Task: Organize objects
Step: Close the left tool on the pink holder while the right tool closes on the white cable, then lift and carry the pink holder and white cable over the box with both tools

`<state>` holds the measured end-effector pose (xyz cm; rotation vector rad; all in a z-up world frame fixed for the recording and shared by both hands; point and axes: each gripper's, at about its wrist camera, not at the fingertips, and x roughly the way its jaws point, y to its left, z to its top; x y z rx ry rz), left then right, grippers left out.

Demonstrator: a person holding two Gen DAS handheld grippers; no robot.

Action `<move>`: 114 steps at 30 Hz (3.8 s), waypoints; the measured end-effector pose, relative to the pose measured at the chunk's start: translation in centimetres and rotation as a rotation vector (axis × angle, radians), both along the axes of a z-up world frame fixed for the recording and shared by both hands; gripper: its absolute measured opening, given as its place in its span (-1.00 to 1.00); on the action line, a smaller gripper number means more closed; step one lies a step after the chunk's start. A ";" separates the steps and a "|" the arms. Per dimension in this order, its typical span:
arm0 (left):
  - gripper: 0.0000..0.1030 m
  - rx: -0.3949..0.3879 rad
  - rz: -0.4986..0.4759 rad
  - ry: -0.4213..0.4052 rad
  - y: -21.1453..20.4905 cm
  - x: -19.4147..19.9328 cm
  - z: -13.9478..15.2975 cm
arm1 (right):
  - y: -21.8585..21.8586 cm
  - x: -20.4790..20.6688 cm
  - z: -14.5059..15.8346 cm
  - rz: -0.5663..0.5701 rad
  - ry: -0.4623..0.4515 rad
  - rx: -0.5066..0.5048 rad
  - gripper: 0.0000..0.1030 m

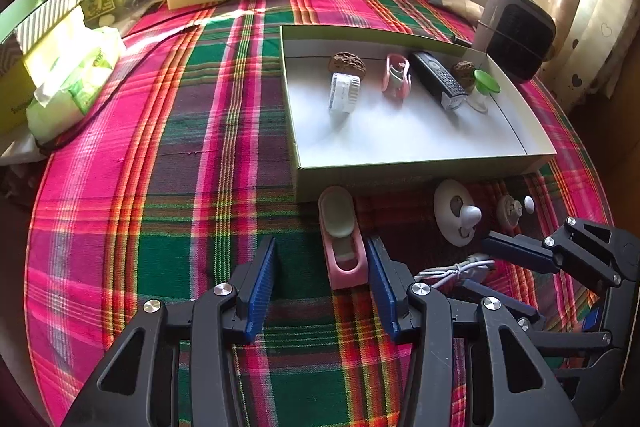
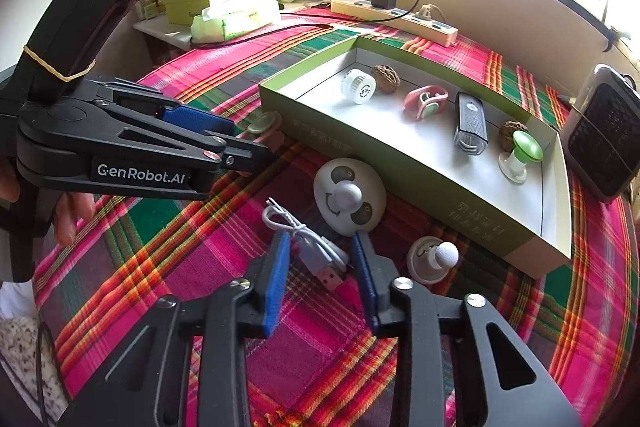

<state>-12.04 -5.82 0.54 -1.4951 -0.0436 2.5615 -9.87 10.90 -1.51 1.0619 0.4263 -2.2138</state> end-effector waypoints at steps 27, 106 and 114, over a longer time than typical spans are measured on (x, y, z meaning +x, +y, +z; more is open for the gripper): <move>-0.51 -0.021 -0.015 0.050 -0.1 -1.0 -0.1 | -1.3 0.1 -0.5 0.030 -0.014 0.010 -0.45; -0.69 0.021 -0.072 0.138 1.7 -2.7 4.1 | 6.6 -4.0 4.4 -0.298 0.070 -0.113 -0.47; -0.69 0.016 -0.072 0.127 1.9 -4.1 3.7 | 7.3 -6.5 4.2 -0.324 0.056 -0.087 -0.47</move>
